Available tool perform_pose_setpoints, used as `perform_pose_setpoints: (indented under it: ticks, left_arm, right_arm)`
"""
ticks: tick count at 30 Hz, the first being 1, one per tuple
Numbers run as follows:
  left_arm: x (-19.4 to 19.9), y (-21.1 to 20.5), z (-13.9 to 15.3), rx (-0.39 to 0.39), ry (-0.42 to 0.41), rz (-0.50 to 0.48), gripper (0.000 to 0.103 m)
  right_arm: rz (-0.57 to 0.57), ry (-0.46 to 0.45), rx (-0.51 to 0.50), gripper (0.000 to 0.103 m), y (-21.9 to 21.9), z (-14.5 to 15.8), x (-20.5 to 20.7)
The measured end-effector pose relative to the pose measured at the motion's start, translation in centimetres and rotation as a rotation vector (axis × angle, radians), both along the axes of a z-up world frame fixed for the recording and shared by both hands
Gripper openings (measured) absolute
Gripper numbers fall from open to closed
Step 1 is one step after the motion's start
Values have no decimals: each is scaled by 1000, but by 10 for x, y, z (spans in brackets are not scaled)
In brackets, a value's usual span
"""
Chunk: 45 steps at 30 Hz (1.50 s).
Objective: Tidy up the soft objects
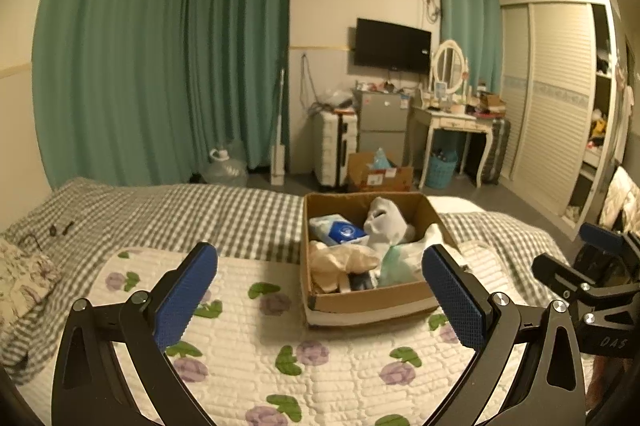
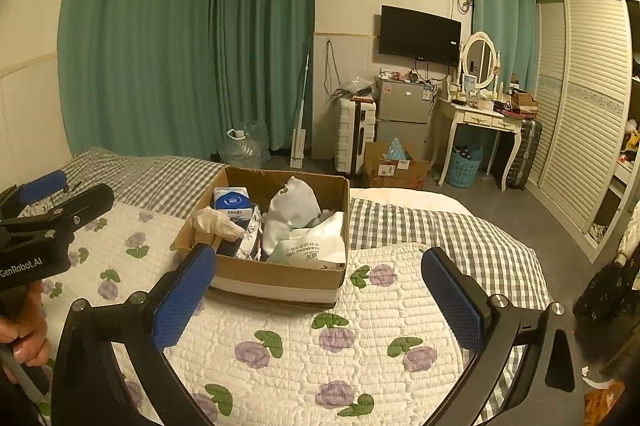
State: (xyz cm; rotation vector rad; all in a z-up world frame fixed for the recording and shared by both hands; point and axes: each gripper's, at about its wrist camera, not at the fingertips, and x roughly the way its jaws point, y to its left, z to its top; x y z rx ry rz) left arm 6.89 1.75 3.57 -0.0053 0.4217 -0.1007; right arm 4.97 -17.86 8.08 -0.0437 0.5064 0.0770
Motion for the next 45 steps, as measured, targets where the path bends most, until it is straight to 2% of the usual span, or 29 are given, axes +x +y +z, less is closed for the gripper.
perform_pose_setpoints:
  ticks: [45]
  left_arm:
    - [1, 5, -2, 55, 5, 10, 103]
  right_arm:
    - [-10, -2, -13, 103, 4, -2, 0]
